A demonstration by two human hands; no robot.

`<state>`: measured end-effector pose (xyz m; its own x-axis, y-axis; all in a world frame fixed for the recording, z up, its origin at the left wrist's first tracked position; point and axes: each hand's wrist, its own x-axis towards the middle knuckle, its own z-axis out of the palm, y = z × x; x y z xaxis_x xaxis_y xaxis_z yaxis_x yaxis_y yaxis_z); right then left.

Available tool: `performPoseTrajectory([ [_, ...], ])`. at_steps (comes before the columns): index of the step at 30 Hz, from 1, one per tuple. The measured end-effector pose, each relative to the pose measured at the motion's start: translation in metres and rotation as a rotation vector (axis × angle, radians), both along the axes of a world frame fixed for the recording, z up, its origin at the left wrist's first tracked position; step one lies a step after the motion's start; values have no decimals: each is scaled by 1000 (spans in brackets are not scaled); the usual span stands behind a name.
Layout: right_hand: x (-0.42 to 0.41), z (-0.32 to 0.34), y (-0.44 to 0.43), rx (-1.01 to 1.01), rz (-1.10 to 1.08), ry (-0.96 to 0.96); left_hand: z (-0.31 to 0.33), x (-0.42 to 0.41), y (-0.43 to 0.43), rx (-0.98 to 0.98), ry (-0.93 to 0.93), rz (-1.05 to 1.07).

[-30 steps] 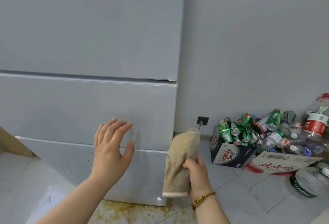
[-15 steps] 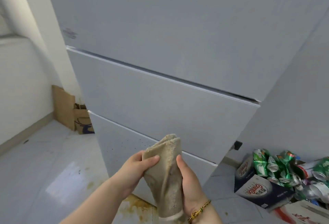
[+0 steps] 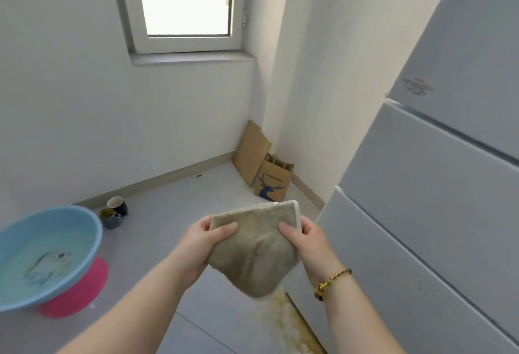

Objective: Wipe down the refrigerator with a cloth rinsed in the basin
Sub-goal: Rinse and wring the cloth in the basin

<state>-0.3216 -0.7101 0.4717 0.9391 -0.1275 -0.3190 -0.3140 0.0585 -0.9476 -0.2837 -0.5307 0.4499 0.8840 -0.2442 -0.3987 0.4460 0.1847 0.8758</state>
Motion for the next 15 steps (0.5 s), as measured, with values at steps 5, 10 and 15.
performPoseTrajectory([
  [5, 59, -17, 92, 129, 58, 24, -15, 34, 94, -120, 58, 226],
  [10, 113, -45, 163, 242, 378, 176, -41, 59, 173, -97, 75, 477],
  [15, 187, -75, 246, 256, 644, 294, -61, 99, 249, -28, 83, 630],
])
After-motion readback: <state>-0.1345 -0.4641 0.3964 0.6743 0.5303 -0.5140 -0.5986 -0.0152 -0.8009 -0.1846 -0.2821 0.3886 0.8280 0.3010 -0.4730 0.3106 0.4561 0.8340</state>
